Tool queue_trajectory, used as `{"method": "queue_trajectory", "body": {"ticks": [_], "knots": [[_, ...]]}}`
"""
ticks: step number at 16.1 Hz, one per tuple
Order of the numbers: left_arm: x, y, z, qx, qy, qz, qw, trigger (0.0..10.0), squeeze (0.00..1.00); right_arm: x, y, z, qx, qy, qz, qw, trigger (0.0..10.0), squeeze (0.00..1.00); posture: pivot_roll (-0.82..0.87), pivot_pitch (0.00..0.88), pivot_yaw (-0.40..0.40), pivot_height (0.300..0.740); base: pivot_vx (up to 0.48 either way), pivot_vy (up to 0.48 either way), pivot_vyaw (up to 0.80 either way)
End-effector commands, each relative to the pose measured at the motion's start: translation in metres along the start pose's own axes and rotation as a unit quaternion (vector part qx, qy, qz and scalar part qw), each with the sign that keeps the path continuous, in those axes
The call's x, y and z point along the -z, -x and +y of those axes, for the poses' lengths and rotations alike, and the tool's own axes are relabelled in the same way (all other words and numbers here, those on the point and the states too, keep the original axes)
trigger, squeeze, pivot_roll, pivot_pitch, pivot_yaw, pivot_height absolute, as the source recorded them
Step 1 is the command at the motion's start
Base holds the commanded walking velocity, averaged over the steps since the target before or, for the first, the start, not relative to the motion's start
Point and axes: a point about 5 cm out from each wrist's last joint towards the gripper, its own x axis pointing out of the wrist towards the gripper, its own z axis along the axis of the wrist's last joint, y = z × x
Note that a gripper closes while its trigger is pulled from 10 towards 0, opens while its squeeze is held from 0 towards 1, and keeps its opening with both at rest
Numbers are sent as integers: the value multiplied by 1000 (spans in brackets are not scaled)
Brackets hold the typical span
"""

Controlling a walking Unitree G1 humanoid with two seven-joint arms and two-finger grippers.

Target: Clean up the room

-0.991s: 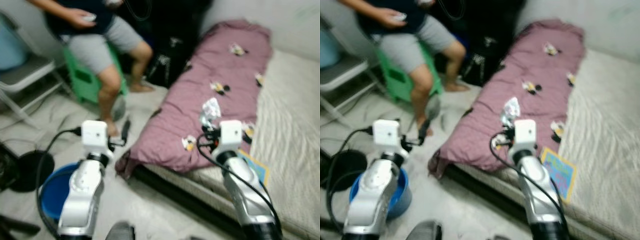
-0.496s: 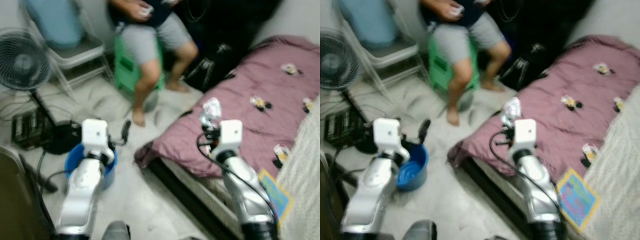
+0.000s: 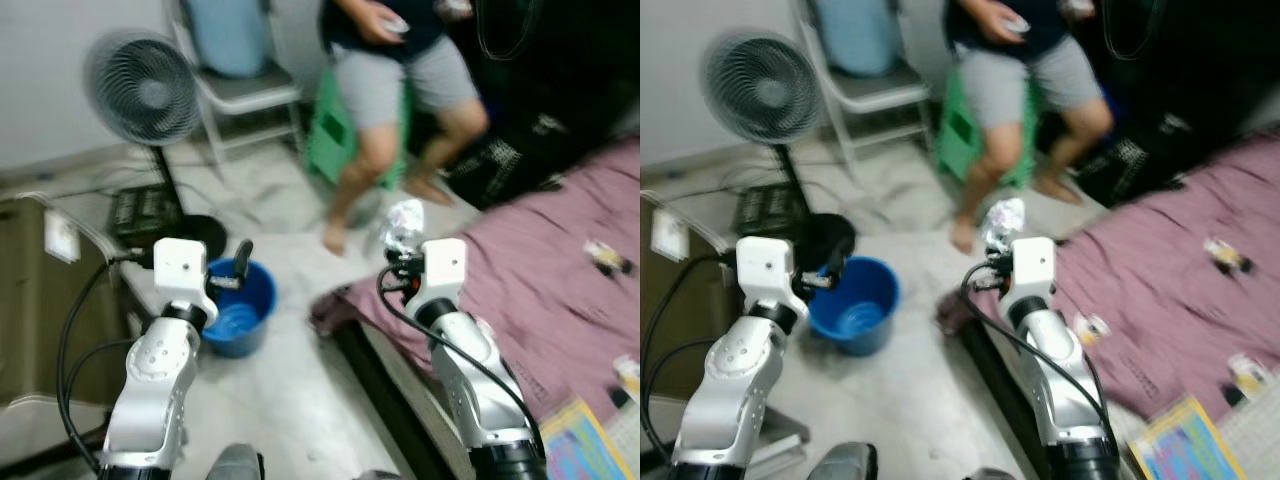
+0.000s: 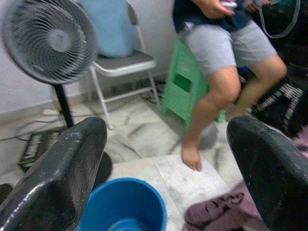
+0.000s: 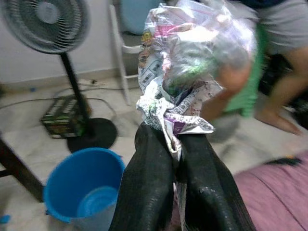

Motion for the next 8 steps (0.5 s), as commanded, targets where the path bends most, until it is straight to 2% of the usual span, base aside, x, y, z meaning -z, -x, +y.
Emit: {"method": "queue_trajectory", "body": {"ticks": [1,8], "knots": [[-2,1,-7,17,8,-6,1000,10000,0,-1,2,-6,8,3,-1,1000,10000,0,-12,51,-67,740,0,0,800],[-4,1,-10,29,19,-11,999,10000,0,0,2,-5,3,3,2,1000,10000,0,-12,50,-70,740,0,0,800]]}}
